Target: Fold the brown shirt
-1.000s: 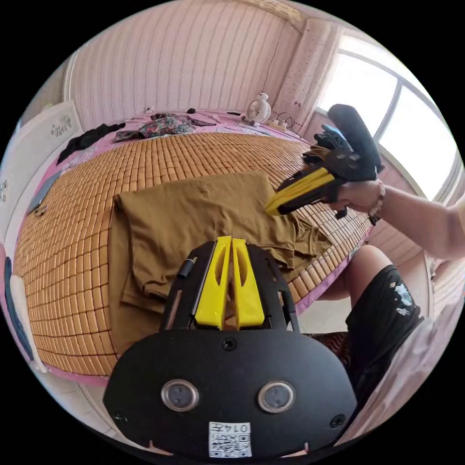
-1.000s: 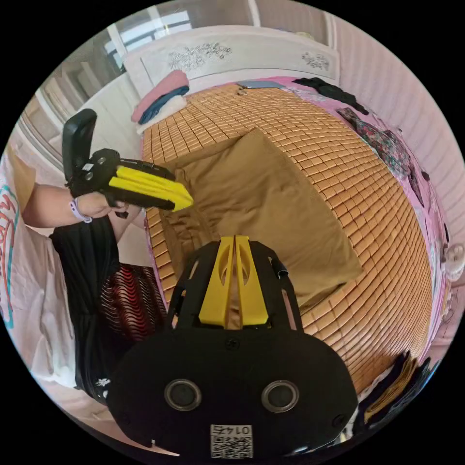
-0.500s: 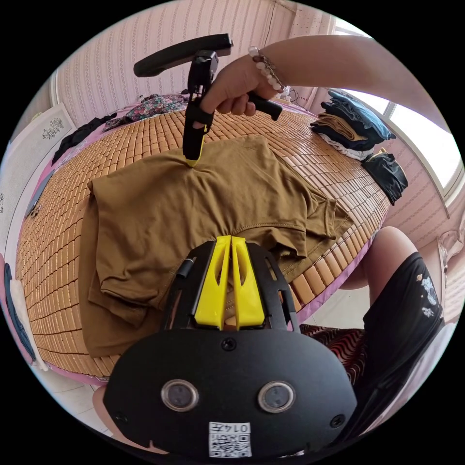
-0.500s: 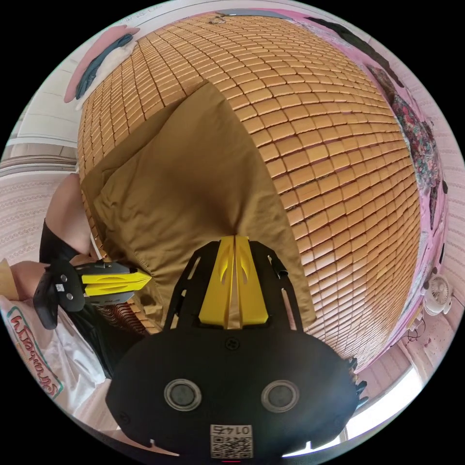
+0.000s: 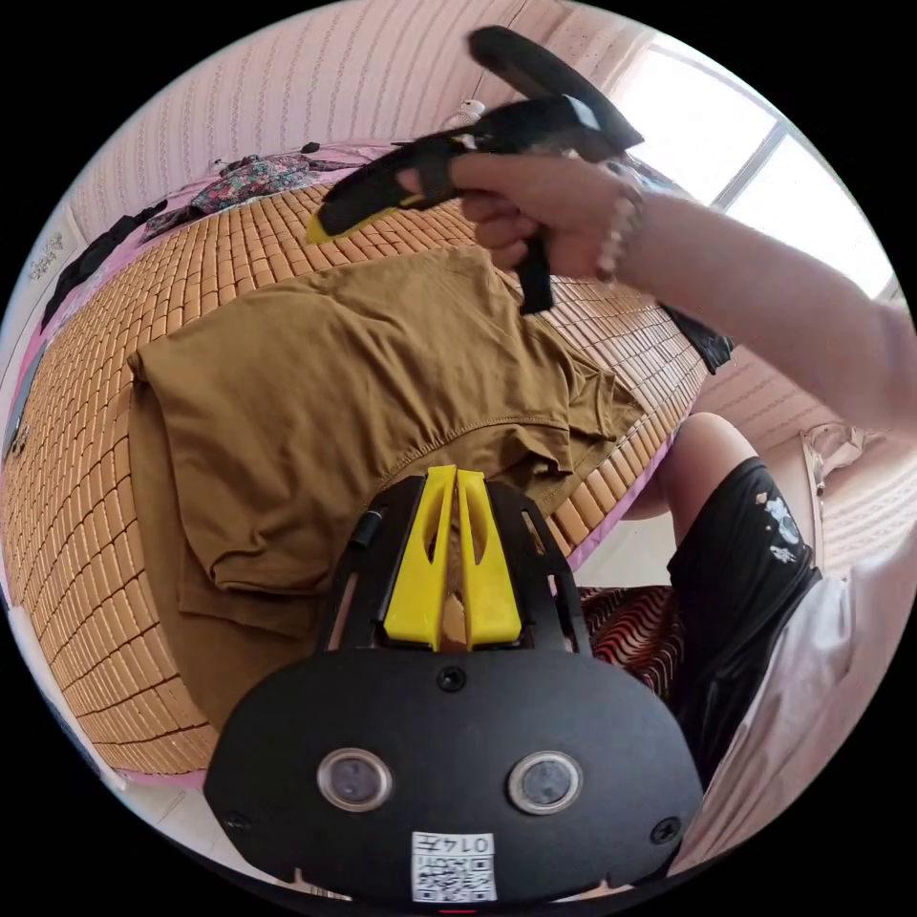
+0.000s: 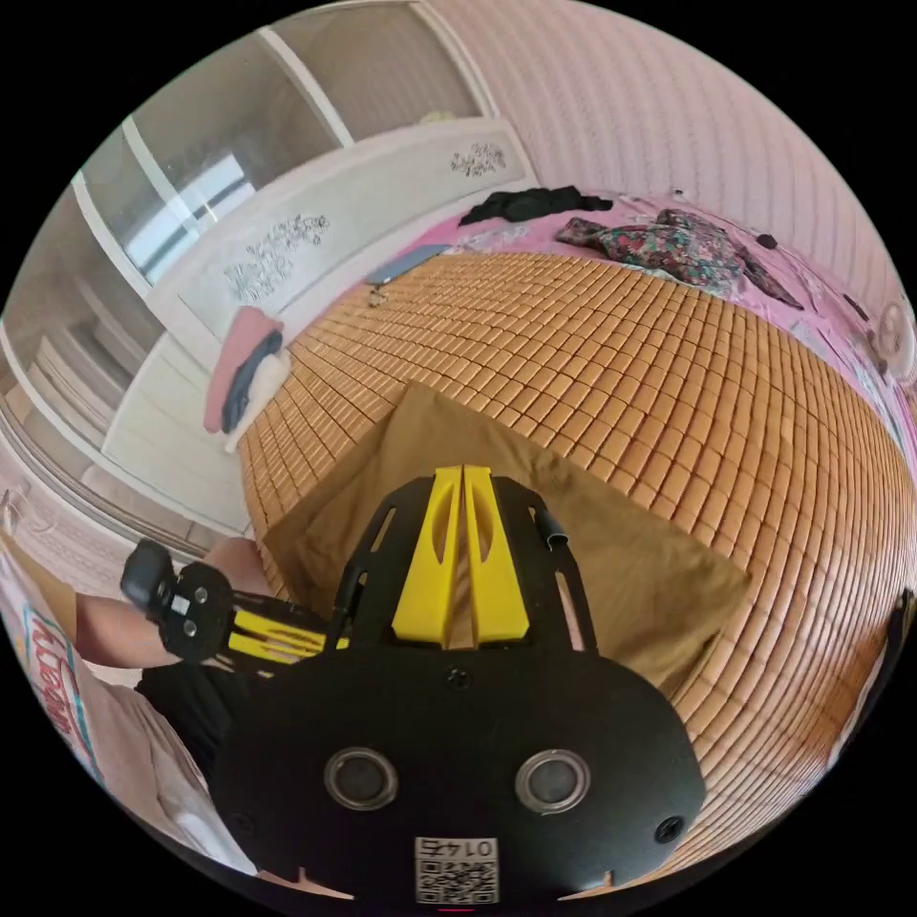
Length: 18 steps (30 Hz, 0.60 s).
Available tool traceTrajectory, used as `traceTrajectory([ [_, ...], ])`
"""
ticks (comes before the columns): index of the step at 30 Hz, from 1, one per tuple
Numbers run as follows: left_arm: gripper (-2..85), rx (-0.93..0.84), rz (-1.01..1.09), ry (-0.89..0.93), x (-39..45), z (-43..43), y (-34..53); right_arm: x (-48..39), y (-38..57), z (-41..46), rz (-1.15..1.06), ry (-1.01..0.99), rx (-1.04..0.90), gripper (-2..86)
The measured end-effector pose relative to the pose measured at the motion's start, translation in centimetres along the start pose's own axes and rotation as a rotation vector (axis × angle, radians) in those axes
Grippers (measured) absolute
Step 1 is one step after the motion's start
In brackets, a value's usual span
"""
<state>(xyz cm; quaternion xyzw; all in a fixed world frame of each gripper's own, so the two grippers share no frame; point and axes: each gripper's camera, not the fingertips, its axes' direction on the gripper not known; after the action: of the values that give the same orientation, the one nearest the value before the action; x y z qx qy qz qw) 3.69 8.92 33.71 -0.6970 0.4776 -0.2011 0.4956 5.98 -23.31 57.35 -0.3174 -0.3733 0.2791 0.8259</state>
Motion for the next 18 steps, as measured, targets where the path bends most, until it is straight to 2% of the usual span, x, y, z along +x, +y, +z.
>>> traceTrajectory([
  [3,1.1,0.069,0.022,0.043,0.7,-1.6,2.2,0.5,8.4,-4.6,0.173,0.193,0.029,3.4],
  [8,6.0,0.238,0.108,0.099,4.3,-2.5,4.0,2.3,18.3,-9.3,0.372,0.291,-0.034,6.6],
  [13,11.4,0.186,0.186,0.14,7.7,-0.4,2.4,4.4,21.6,-11.0,0.455,0.251,-0.072,6.1],
  [18,13.5,0.163,0.236,0.143,10.1,1.4,1.0,5.7,23.0,-12.5,0.434,0.351,-0.121,5.0],
])
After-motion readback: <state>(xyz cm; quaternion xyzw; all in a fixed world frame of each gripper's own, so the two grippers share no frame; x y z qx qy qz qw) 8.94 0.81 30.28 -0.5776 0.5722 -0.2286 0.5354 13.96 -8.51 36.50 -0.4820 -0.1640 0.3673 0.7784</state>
